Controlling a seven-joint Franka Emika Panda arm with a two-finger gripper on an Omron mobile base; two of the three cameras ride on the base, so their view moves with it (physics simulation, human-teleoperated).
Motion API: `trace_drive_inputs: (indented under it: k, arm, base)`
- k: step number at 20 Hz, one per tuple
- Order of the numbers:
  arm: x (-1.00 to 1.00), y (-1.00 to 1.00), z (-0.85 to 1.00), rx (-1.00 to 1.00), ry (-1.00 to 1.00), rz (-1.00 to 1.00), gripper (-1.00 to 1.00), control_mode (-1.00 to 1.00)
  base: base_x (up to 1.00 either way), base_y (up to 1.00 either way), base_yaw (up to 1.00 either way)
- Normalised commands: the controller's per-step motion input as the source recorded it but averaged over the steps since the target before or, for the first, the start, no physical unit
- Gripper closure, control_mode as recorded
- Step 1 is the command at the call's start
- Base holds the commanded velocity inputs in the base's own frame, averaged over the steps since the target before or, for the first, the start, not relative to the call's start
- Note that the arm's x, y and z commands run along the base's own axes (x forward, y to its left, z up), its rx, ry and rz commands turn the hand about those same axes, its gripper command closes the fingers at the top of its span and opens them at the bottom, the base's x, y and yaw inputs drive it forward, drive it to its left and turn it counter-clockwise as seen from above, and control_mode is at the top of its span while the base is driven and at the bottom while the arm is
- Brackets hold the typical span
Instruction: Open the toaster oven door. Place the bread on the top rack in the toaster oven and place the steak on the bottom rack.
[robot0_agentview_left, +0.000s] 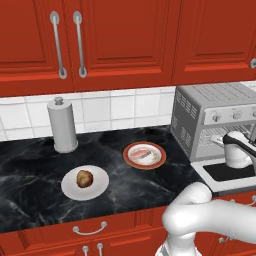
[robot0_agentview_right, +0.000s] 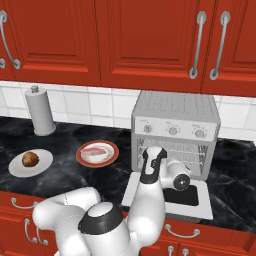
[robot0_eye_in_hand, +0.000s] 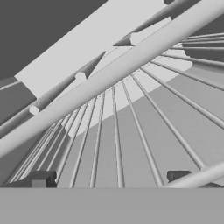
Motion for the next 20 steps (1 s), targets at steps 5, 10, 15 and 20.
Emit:
trace_drive_inputs:
  k: [5, 10, 15, 20]
  arm:
    - [0.14, 0.11, -0.63, 0.0, 0.06, -0.07, -1.0, -1.0]
    - [0.17, 0.15, -0.6, 0.0, 0.06, -0.08, -1.0, -1.0]
    - [0.22, 0.14, -0.54, 0.0, 0.03, -0.06, 1.0, -1.0]
    - [0.21, 0.0, -0.41, 0.02, 0.01, -0.04, 1.0, -1.0]
  base:
    - [0.0, 0.0, 0.0]
    - [0.0, 0.0, 0.0]
    - [0.0, 0.0, 0.0]
    - [0.0, 0.0, 0.0]
